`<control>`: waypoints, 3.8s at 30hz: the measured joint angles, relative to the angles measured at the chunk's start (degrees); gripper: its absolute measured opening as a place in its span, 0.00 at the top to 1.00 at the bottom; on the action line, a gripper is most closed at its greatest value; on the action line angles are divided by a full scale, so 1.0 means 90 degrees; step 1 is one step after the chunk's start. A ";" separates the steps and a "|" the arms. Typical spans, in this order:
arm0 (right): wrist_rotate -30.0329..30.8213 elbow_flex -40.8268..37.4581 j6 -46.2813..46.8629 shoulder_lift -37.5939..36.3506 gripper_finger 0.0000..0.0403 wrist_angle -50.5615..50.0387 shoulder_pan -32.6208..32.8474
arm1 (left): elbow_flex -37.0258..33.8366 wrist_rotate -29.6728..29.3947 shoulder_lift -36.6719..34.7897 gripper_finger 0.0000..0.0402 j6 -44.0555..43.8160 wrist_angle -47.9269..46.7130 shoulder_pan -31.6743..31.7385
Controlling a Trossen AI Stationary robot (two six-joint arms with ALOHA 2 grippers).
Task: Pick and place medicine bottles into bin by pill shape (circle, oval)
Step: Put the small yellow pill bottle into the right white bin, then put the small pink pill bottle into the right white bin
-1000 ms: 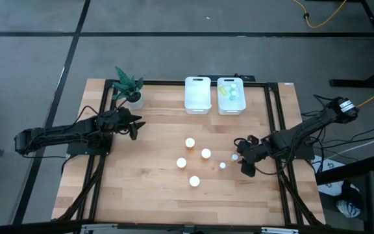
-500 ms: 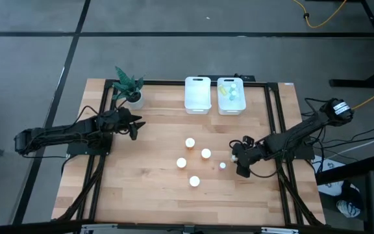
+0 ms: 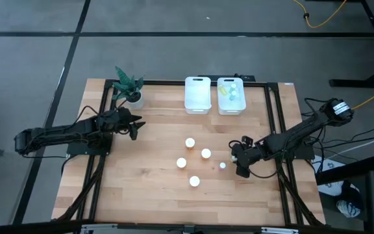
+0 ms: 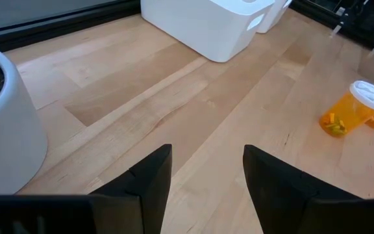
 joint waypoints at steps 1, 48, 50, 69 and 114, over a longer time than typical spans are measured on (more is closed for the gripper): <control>0.0000 0.0000 -0.0010 0.0000 0.53 0.0011 0.0000 | 0.0001 0.0000 0.0000 0.55 0.0000 0.0000 -0.0002; 0.6063 0.3367 -0.1247 -0.0029 0.74 -0.3103 -0.1643 | -0.0001 0.0000 -0.0001 0.55 0.0005 0.0000 -0.0002; 0.5568 0.3388 -0.1316 -0.0029 0.74 -0.3108 -0.2264 | 0.0000 0.0000 0.0000 0.55 0.0005 0.0000 -0.0001; 0.0106 0.1394 -0.2801 -0.0015 0.74 -0.0002 -0.6317 | -0.0001 0.0000 -0.0002 0.55 0.0000 0.0000 0.0000; -0.2062 0.1229 -0.1023 -0.0852 0.67 -0.1394 -0.2695 | 0.0000 0.0000 -0.0001 0.55 -0.0005 -0.0002 -0.0001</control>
